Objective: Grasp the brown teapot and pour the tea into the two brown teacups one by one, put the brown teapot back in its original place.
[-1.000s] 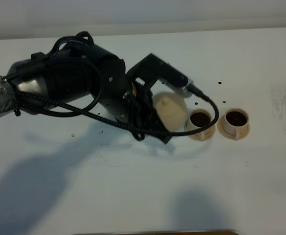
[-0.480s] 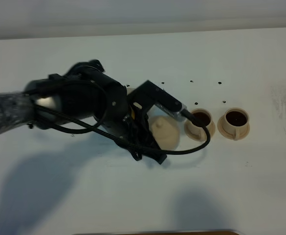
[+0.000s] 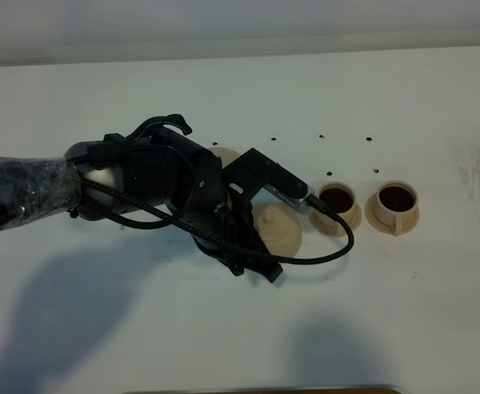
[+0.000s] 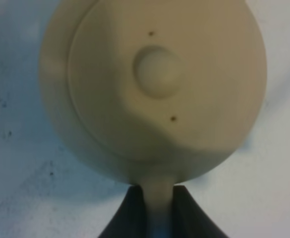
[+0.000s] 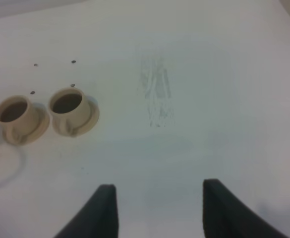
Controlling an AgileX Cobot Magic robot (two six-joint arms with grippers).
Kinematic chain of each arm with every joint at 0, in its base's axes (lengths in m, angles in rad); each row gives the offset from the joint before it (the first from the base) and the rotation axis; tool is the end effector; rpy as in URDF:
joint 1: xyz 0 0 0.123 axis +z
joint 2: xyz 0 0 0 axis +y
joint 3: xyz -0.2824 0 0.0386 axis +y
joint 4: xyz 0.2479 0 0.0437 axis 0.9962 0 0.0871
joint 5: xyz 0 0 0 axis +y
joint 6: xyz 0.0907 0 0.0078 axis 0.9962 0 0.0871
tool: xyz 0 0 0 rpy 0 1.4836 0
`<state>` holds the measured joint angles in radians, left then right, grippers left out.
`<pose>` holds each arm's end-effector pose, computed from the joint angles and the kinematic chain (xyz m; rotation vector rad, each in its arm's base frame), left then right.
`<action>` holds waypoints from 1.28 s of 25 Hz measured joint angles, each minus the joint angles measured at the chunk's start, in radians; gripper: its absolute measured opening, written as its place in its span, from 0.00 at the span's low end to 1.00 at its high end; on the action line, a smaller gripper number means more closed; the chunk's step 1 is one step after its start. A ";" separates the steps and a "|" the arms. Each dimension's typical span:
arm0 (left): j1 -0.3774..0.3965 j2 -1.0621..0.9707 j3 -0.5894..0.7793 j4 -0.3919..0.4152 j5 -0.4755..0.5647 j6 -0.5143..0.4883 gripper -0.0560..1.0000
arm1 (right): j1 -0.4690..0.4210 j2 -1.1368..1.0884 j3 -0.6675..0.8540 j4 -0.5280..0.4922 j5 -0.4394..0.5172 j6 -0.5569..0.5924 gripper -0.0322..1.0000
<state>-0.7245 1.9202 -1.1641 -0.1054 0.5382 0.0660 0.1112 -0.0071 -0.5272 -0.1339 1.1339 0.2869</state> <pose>0.2781 -0.2527 0.1519 0.9762 2.6337 -0.2608 -0.0114 -0.0124 0.2793 0.1970 2.0673 0.0827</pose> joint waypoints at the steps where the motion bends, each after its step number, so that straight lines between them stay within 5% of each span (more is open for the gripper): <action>1: 0.000 -0.011 0.000 0.014 -0.001 -0.004 0.13 | 0.000 0.000 0.000 0.000 0.000 0.000 0.43; 7: 0.016 -0.157 0.000 0.151 0.035 -0.052 0.13 | 0.000 0.000 0.000 0.000 0.000 0.000 0.43; 15: 0.149 -0.208 0.005 0.195 0.076 -0.123 0.13 | 0.000 0.000 0.000 0.000 0.000 0.000 0.43; 23: 0.218 -0.198 0.034 0.195 0.048 -0.131 0.13 | 0.000 0.000 0.000 0.000 0.000 0.000 0.43; 32: 0.231 -0.067 0.022 0.105 -0.054 -0.084 0.13 | 0.000 0.000 0.000 0.000 0.000 0.001 0.43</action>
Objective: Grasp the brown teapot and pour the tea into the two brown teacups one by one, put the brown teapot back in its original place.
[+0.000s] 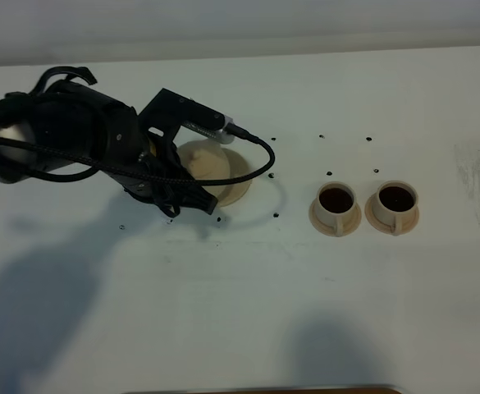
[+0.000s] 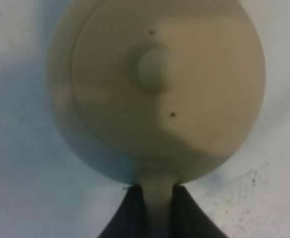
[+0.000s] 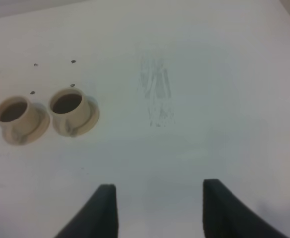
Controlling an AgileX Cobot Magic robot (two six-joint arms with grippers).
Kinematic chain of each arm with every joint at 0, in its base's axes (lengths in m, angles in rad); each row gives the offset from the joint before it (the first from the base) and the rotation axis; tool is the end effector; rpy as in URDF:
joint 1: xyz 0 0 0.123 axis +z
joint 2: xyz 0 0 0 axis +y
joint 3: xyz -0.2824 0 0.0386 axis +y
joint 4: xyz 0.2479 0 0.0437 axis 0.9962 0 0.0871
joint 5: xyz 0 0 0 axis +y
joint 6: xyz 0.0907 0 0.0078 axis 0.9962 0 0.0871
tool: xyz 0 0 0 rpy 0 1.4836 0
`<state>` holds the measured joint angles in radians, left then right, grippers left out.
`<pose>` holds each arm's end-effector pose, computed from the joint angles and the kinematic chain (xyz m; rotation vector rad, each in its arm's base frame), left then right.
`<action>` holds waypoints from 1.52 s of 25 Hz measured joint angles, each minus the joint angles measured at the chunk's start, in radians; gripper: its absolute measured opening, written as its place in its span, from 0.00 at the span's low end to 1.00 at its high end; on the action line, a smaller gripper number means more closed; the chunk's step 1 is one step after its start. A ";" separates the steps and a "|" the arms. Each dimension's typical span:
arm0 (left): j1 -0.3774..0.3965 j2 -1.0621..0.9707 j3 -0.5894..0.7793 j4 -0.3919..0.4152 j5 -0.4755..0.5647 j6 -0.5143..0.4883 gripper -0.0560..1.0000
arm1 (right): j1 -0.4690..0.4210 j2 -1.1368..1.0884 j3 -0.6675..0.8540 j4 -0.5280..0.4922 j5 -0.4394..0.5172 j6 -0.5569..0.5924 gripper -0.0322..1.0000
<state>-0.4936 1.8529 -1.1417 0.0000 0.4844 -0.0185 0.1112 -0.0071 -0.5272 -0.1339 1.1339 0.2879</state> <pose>0.3280 -0.1765 0.1733 0.6330 2.6142 -0.1604 -0.0114 -0.0124 0.2793 0.1980 2.0672 0.0833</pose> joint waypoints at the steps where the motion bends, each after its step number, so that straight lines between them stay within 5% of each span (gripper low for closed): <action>1: 0.000 0.010 -0.006 0.000 -0.003 0.001 0.13 | 0.000 0.000 0.000 0.000 0.000 0.000 0.43; 38: 0.006 0.122 -0.087 -0.012 -0.044 0.005 0.13 | 0.000 0.000 0.000 0.000 0.000 0.000 0.43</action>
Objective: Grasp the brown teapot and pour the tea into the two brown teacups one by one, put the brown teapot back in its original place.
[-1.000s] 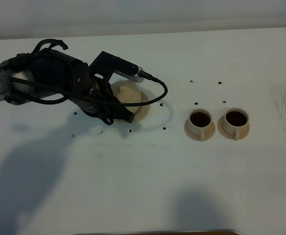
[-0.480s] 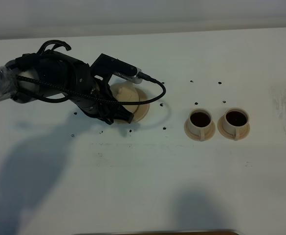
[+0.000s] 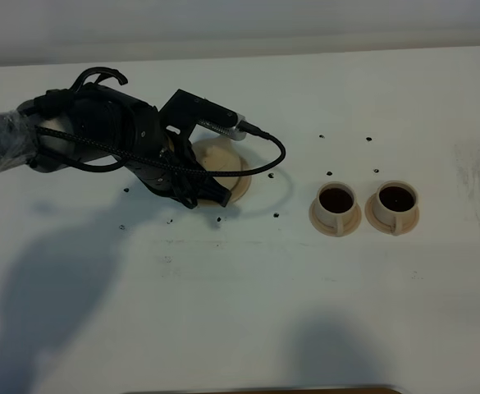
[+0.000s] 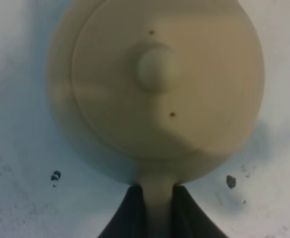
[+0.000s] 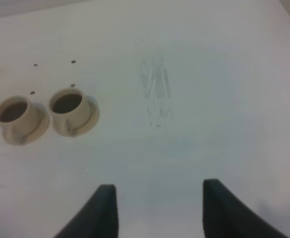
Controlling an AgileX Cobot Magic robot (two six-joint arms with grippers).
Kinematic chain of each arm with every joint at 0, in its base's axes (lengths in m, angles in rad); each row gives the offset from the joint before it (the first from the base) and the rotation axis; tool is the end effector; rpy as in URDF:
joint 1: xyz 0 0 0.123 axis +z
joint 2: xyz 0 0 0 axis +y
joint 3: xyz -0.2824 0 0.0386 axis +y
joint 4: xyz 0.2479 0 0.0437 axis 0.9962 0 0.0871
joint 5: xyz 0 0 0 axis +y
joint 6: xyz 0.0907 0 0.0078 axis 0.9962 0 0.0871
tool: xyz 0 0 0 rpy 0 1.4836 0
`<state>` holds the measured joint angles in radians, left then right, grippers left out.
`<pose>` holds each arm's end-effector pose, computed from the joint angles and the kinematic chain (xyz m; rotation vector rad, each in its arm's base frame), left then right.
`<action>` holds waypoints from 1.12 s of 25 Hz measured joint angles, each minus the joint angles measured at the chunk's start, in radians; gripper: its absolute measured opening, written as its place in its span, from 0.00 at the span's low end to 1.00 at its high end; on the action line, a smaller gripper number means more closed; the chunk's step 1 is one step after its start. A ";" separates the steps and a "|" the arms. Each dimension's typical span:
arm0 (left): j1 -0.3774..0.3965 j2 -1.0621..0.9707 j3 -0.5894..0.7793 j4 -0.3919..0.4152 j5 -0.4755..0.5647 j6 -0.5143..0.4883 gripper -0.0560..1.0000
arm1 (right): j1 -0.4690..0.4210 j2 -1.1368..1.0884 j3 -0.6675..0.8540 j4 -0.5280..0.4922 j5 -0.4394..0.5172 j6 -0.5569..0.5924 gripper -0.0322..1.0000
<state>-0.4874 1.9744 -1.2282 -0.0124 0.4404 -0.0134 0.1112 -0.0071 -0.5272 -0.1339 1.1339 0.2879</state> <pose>0.3526 -0.1874 0.1502 0.6167 2.6099 -0.1700 -0.0114 -0.0124 0.2793 0.1980 2.0672 0.0833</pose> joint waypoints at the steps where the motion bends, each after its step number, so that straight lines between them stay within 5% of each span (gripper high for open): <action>1: 0.000 0.000 0.000 0.000 -0.003 0.007 0.13 | 0.000 0.000 0.000 0.000 0.000 0.000 0.43; 7: 0.000 -0.018 -0.001 0.001 0.012 0.039 0.19 | 0.000 0.000 0.000 0.000 0.000 0.000 0.43; 13: 0.000 -0.044 -0.001 0.002 0.050 0.116 0.57 | 0.000 0.000 0.000 0.000 0.000 0.000 0.43; 16: 0.000 -0.044 -0.001 0.002 0.050 0.097 0.68 | 0.000 0.000 0.000 0.000 0.000 0.000 0.43; 28: 0.062 -0.150 -0.050 0.024 0.092 0.051 0.65 | 0.000 0.000 0.000 0.000 0.000 0.000 0.43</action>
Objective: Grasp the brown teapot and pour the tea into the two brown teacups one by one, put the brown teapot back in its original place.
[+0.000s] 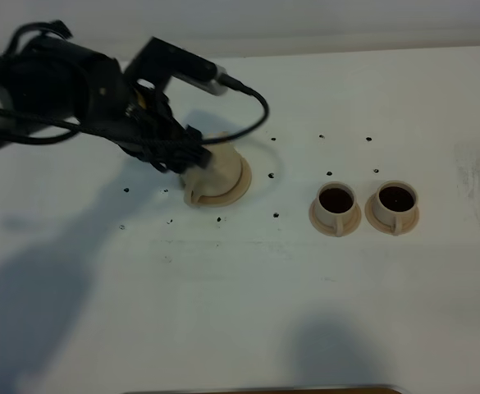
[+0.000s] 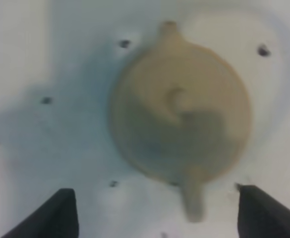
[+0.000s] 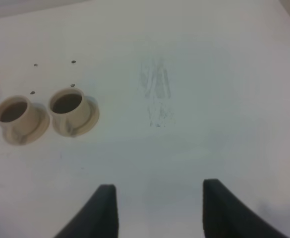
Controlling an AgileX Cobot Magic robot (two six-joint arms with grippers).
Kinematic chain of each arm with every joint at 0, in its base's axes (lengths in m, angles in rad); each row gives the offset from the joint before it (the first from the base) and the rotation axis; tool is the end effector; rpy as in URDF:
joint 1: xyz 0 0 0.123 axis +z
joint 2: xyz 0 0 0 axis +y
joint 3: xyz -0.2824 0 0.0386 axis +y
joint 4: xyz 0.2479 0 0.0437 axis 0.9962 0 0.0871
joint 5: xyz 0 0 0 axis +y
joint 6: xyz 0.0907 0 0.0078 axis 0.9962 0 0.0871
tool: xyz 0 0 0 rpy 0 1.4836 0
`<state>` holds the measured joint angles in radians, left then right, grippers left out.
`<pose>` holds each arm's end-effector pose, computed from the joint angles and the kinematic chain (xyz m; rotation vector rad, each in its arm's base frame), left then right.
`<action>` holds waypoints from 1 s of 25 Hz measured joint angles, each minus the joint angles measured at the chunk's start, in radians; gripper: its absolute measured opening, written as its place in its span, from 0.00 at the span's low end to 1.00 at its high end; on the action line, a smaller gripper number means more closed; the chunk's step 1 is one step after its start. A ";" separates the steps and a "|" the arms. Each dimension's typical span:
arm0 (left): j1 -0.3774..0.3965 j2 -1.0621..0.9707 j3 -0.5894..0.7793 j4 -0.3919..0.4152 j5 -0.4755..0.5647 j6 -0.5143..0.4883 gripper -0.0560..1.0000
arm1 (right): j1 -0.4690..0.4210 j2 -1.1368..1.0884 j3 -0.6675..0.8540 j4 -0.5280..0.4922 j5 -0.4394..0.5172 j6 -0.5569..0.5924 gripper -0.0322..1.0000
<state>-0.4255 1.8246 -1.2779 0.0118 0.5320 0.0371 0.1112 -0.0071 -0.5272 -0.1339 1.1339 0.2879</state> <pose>0.3577 -0.1615 0.2189 0.5992 2.4973 -0.1363 -0.0114 -0.0124 0.2793 0.1980 2.0672 0.0833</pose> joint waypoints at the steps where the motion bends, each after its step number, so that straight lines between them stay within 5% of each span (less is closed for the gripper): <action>1: 0.021 -0.004 0.000 0.007 0.012 0.000 0.65 | 0.000 0.000 0.000 0.000 0.000 0.000 0.43; 12: 0.297 -0.195 0.074 0.104 0.108 -0.008 0.64 | 0.000 0.000 0.000 0.000 0.000 0.000 0.43; 19: 0.446 -0.510 0.346 0.117 0.055 -0.008 0.64 | 0.000 0.000 0.000 0.000 0.000 0.000 0.43; 25: 0.469 -0.841 0.559 0.032 0.110 0.036 0.64 | 0.000 0.000 0.000 0.000 0.000 0.000 0.43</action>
<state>0.0435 0.9834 -0.7189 0.0440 0.6417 0.0727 0.1112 -0.0071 -0.5272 -0.1339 1.1339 0.2879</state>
